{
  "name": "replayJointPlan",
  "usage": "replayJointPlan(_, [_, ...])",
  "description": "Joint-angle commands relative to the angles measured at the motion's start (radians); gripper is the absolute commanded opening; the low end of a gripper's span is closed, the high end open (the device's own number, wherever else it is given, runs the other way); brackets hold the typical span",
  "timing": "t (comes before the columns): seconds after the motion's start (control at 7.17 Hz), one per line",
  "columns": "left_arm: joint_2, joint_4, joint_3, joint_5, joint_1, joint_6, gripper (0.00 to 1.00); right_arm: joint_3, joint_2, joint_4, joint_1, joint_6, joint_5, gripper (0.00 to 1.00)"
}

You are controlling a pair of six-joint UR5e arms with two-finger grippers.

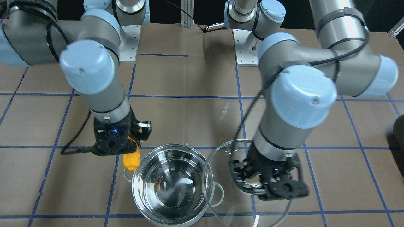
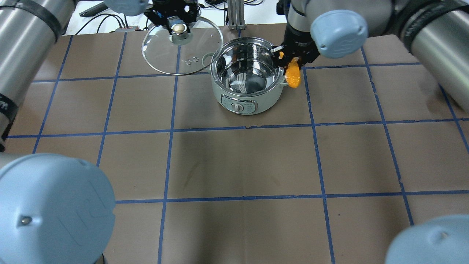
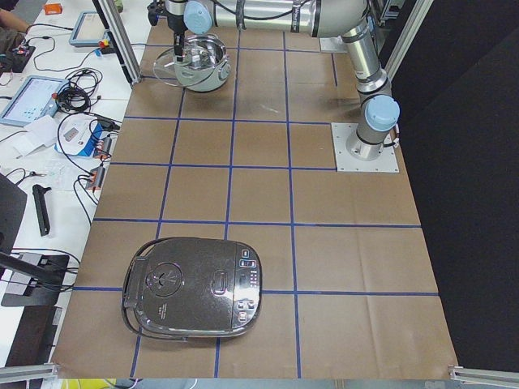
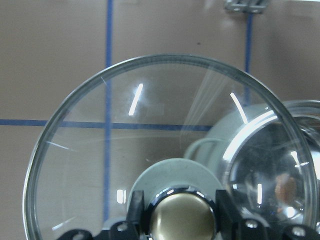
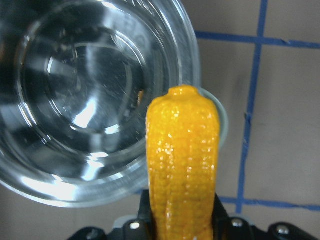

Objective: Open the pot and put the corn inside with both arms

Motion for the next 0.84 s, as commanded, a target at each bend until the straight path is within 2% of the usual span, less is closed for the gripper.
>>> replayJointPlan(0.0, [0.003,0.052,-0.125,-0.001,0.136,0.069,0.24,-0.242,0.255,-0.041,0.089,0.141,-0.002,0.06])
replayJointPlan(0.14, [0.007,0.17,-0.229,-0.004,0.164,0.073,0.24,-0.238,0.297,-0.109,0.09,0.143,-0.002,0.08])
replayJointPlan(0.28, [0.004,0.282,-0.337,-0.001,0.181,0.095,0.24,-0.212,0.322,-0.128,0.091,0.138,-0.04,0.08])
replayJointPlan(0.42, [-0.006,0.397,-0.426,0.003,0.196,0.139,0.24,-0.16,0.331,-0.198,0.091,0.135,-0.067,0.23])
replayJointPlan(0.56, [-0.01,0.419,-0.456,0.003,0.213,0.149,0.24,-0.131,0.328,-0.237,0.091,0.14,-0.065,0.82])
replayJointPlan(0.7, [-0.011,0.42,-0.465,0.003,0.218,0.164,0.42,-0.14,0.308,-0.236,0.087,0.144,-0.065,0.85])
